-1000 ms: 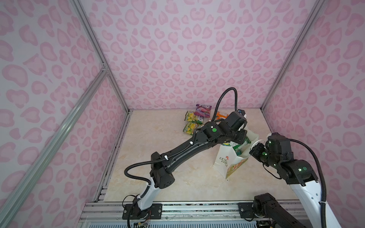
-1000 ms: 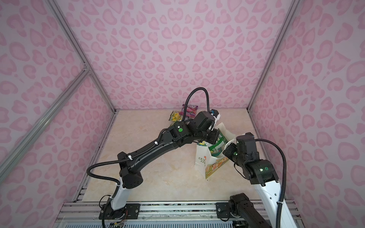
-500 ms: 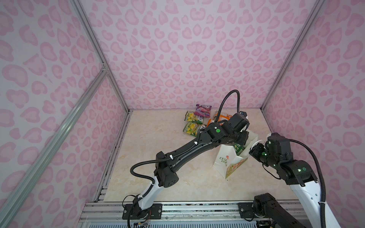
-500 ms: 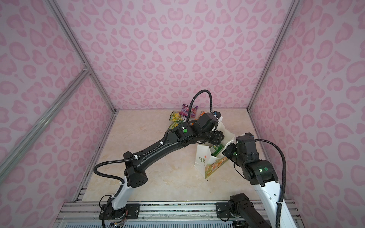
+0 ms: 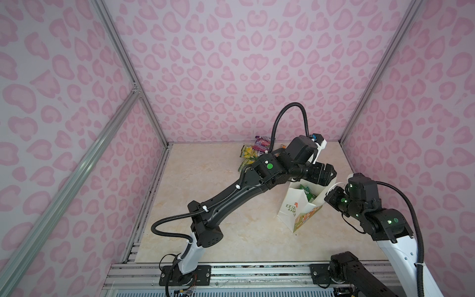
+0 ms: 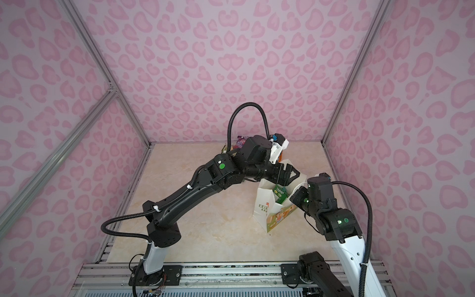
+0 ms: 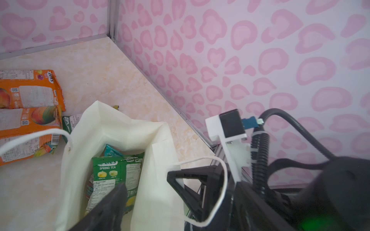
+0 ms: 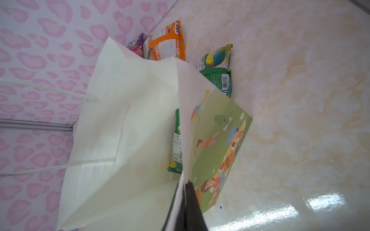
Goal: Place the snacks into the paper bag
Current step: Place the snack in the paper bag, then pick up the snack from the top-center of the table.
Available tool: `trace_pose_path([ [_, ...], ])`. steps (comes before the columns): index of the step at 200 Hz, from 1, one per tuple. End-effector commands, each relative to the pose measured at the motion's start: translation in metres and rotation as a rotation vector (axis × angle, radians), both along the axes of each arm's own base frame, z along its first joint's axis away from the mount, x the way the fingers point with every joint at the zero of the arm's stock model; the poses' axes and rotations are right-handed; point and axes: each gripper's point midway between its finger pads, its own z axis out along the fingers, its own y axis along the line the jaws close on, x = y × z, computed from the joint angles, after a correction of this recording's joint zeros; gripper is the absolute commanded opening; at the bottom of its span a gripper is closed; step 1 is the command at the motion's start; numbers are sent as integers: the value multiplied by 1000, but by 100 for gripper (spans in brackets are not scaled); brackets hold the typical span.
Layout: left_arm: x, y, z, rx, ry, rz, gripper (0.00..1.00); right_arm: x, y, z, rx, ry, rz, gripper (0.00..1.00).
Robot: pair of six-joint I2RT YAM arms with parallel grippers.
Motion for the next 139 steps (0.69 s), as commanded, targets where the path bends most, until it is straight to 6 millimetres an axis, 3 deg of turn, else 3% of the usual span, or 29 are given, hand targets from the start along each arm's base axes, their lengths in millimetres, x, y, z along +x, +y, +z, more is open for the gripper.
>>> trace_pose_path([
  [1,-23,8,32,-78,-7,-98,98,2,-2,1,-18,-12,0,0],
  [44,-47,57,76,-130,-107,-125,98,2,-3,2,-24,-19,-1,0],
  [76,-35,115,102,-161,-170,8,98,2,-4,3,-32,-24,-4,0],
  [105,-5,181,101,-200,-148,186,98,2,-5,5,-35,-34,0,0],
  [139,31,252,74,-226,-74,378,98,0,-8,6,-51,-46,-8,0],
])
